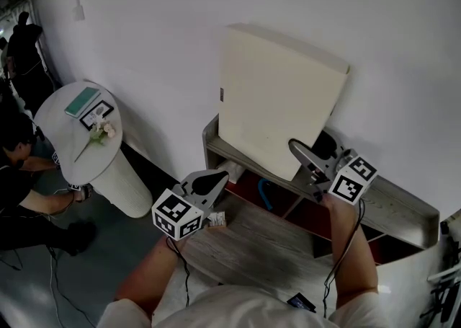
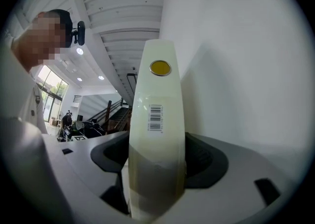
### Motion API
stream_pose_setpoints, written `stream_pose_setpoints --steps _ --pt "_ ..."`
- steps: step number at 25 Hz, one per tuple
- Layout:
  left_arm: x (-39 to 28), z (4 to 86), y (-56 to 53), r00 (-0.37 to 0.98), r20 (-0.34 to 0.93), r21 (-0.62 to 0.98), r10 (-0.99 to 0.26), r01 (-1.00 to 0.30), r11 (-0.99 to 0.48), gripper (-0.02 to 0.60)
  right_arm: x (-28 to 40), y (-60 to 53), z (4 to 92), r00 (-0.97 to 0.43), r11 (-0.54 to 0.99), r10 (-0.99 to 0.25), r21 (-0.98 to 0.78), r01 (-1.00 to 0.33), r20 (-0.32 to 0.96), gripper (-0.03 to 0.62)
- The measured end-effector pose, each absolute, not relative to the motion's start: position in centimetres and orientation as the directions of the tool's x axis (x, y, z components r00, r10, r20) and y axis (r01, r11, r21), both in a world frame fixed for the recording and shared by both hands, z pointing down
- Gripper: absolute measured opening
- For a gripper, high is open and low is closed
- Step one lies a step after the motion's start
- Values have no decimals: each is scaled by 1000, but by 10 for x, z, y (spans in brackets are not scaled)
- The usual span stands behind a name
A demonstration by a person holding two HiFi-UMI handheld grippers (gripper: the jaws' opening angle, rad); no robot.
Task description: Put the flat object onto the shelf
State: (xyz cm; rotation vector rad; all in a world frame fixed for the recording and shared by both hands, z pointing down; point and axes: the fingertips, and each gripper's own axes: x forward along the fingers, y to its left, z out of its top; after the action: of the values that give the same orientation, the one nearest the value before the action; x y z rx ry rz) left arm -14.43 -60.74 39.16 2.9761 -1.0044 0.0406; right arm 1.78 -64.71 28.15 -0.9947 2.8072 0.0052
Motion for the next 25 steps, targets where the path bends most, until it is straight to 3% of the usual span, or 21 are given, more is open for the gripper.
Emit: stream_pose_setpoints --steps 25 --pt "-68 368 -513 781 19 -58 -625 -623 -780 12 94 -552 281 -755 761 -644 -7 -649 -125 312"
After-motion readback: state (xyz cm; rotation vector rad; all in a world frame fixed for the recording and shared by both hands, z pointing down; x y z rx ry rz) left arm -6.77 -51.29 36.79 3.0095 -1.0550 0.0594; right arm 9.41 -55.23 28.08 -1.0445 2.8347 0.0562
